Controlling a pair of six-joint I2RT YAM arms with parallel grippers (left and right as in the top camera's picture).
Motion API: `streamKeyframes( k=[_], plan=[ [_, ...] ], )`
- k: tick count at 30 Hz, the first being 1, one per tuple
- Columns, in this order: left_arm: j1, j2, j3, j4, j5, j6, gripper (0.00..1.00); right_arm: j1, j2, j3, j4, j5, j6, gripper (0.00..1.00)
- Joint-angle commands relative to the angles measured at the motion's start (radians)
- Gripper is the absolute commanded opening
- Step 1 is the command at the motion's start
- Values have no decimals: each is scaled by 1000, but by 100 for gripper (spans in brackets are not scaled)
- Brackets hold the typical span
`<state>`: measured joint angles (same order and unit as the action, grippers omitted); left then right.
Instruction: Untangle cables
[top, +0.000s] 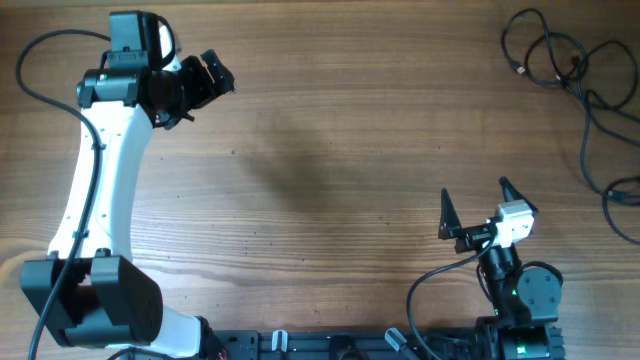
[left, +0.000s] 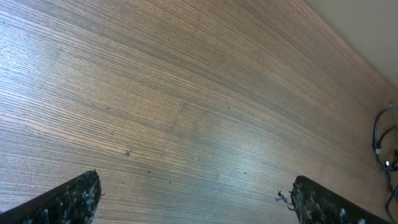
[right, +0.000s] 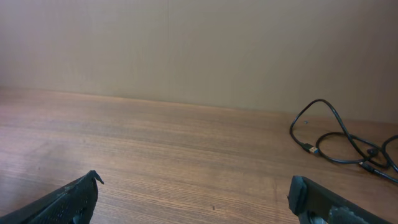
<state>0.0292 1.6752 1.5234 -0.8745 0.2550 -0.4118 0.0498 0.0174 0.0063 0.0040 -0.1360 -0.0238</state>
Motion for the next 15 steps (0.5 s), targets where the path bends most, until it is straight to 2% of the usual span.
streamKeyframes(
  k=[1,6,9,15],
  plan=[
    [-1,8,6,-5,-6,1,100,3,-13,-1,3,10,16,100],
    [-1,-60,6,-13,-49,16,100,3,-13,-1,3,10,16,100],
    [-1,-161,6,-13,-138,23,100,3,-13,-1,3,10,16,100],
    [0,-380,-75,24,-141,220,100,3,-13,-1,3,10,16,100]
  ],
)
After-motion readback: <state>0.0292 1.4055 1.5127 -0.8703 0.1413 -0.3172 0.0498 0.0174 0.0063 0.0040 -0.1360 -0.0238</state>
